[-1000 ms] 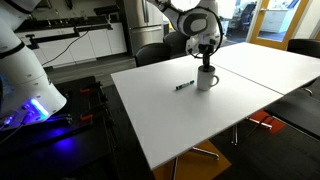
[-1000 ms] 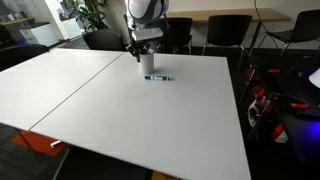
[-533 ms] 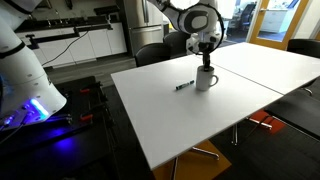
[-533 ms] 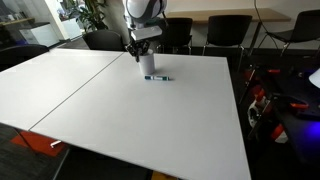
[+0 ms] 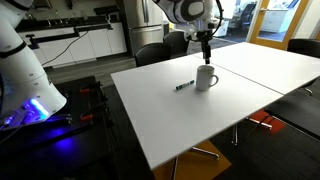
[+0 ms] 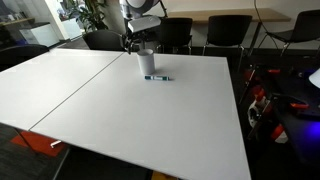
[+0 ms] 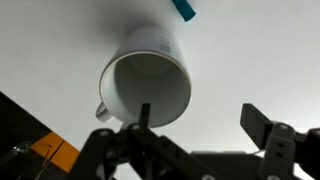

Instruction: Move the cup to the left and put the marker inside the mug cup

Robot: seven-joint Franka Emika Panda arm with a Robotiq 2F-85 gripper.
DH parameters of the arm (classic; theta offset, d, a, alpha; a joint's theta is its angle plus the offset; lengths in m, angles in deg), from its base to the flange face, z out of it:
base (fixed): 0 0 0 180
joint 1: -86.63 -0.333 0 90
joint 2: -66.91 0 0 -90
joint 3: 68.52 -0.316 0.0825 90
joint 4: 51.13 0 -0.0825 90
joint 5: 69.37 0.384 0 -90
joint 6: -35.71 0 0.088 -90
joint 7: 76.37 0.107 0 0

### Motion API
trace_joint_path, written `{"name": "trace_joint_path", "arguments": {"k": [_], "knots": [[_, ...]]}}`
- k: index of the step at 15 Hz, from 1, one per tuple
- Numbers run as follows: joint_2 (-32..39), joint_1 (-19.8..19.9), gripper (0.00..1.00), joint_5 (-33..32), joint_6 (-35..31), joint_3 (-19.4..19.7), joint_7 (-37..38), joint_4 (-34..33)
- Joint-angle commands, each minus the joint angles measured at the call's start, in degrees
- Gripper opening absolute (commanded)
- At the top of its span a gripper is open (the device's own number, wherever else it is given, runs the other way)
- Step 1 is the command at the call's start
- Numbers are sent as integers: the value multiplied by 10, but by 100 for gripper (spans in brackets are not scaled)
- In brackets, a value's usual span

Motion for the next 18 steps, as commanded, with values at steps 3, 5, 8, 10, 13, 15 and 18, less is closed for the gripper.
{"name": "trace_joint_path", "arguments": {"k": [3,5,8,10,13,15,18], "knots": [[-125,-52,100,-64,-26,30,19,165],[-165,-61,100,-90,-20,30,11,215],[-223,-68,100,-130,-22,26,5,294],[-252,-59,100,-145,-24,16,-9,342],[-265,-43,100,-164,-41,9,-27,383],[-255,-28,100,-162,-80,2,-55,397],[-231,-1,100,-147,-151,-14,-120,408]]}}
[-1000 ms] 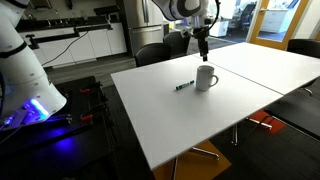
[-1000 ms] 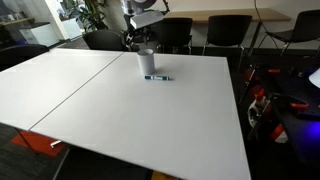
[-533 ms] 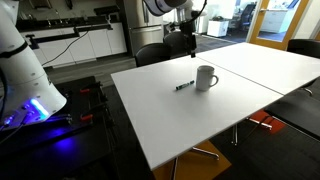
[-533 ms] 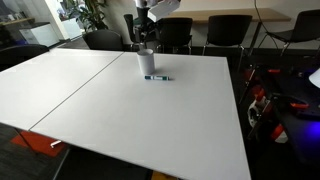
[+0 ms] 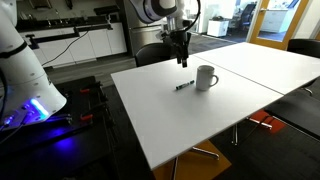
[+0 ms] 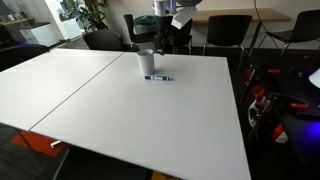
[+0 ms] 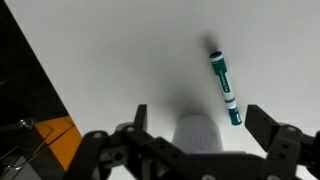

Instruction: Move the cup to the left and put the marker inside the mug cup

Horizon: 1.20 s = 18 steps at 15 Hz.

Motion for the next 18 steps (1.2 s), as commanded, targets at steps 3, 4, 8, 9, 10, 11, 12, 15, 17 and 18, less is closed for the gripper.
{"name": "trace_joint_path", "arguments": {"k": [3,4,8,9,10,11,12,15,17,18], "knots": [[39,55,100,27,-110,-39,-103,11],[53,60,100,30,-124,-42,-113,3],[98,87,100,69,-148,-72,-156,-30],[108,94,100,80,-147,-82,-170,-38],[117,98,100,86,-145,-89,-180,-48],[125,102,100,91,-141,-94,-189,-57],[135,103,100,94,-136,-96,-195,-68],[162,101,100,90,-127,-95,-203,-95],[178,99,100,88,-126,-94,-208,-107],[185,98,100,88,-125,-93,-208,-113]]}}
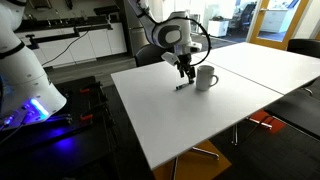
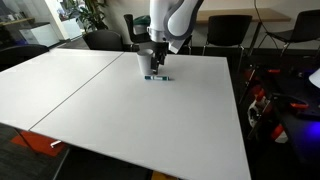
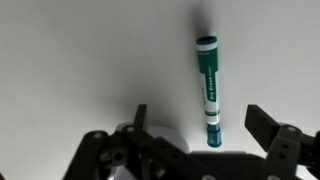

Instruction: Move the cup to the left and put the marker inside the mug cup

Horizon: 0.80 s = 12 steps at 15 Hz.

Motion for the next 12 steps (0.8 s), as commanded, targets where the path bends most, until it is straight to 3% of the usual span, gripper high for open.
{"name": "trace_joint_path", "arguments": {"k": [1,6,7,9,12], "knots": [[31,4,100,10,16,-6,-25,-34],[58,-1,98,7,19,-2,-28,-50],[61,-1,74,7,20,-2,-28,-51],[66,-2,68,7,18,-1,-26,-53],[66,-6,44,6,16,-1,-25,-52]]}}
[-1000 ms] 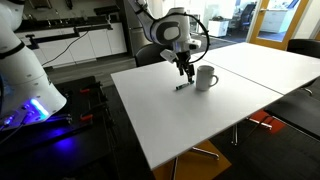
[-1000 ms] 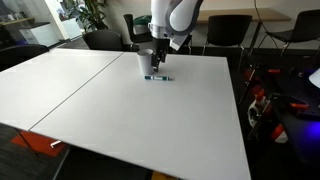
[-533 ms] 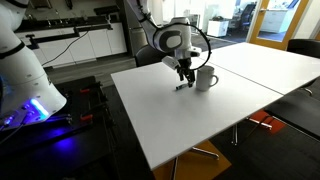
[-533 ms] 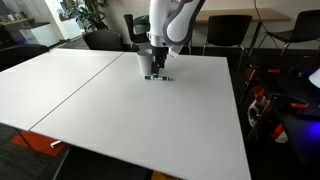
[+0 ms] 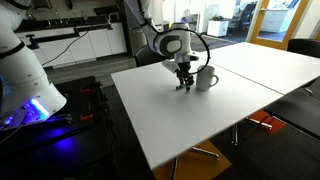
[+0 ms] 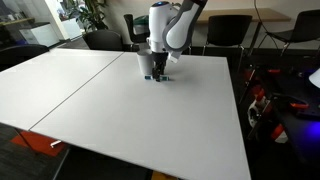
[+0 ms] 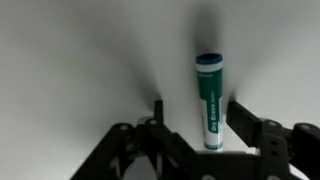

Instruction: Move the cup to the left and put the marker inside the mug cup

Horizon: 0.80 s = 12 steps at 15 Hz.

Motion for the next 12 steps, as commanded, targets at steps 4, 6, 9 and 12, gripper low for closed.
{"name": "trace_joint_path", "arguments": {"k": [4,6,9,12], "knots": [[-7,-11,16,4,9,10,-8,3],[-19,-18,1,4,4,17,4,16],[-44,-33,5,5,-1,33,24,44],[-71,-53,5,5,-4,52,52,77]]}}
